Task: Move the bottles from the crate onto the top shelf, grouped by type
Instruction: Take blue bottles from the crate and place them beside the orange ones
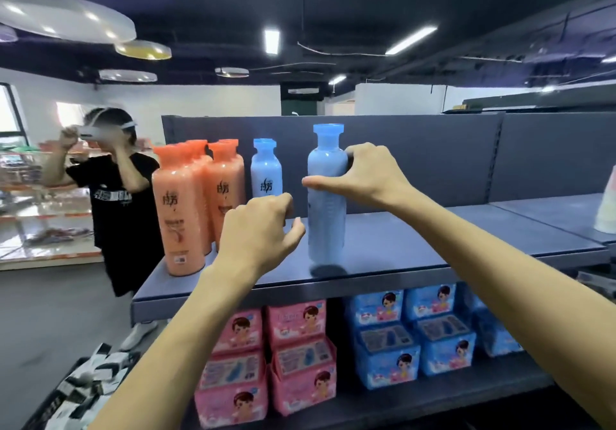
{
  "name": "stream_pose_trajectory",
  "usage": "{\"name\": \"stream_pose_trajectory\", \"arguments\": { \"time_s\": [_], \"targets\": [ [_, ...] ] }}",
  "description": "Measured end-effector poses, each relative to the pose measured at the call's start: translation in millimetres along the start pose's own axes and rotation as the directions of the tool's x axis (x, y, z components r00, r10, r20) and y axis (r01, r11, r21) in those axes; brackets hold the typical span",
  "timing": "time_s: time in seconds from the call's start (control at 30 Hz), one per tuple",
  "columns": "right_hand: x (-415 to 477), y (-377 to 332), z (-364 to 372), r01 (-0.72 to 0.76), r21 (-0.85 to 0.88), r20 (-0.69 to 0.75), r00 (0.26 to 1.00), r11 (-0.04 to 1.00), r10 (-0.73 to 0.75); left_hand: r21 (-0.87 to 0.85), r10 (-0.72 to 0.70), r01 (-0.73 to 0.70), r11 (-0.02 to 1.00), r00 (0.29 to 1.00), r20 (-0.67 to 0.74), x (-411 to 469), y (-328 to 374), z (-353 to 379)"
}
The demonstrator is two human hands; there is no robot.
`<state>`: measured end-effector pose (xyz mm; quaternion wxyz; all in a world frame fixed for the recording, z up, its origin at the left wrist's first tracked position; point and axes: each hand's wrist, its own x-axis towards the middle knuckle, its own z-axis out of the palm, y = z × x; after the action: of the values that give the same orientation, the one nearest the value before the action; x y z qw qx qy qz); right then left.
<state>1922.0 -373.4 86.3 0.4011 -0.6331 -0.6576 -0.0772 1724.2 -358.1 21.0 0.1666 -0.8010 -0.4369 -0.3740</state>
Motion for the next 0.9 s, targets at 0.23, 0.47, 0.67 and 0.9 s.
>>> {"name": "stream_pose_trajectory", "arguments": {
  "time_s": [0.23, 0.47, 0.67, 0.9],
  "targets": [
    [17, -2, 28, -0.014, -0.068, 0.069, 0.997, 0.998, 0.019, 0.072, -0.057, 0.051, 0.996, 0.995, 0.085, 2, -12, 12],
    [17, 10, 49, -0.087, -0.037, 0.061, 0.994, 0.996, 0.089, 0.076, -0.093, 0.085, 0.993, 0.991, 0.101, -1, -16, 32],
    [12, 17, 55, -0.118, 0.012, 0.081, 0.99, 0.993, 0.117, 0.038, -0.1, 0.097, 0.995, 0.99, 0.102, -3, -2, 51],
    [-6, 40, 52, -0.061, 0.215, 0.336, 0.942, 0.975, -0.016, 0.053, -0.096, 0.093, 0.994, 0.993, 0.07, -8, -1, 57]
  ]
}}
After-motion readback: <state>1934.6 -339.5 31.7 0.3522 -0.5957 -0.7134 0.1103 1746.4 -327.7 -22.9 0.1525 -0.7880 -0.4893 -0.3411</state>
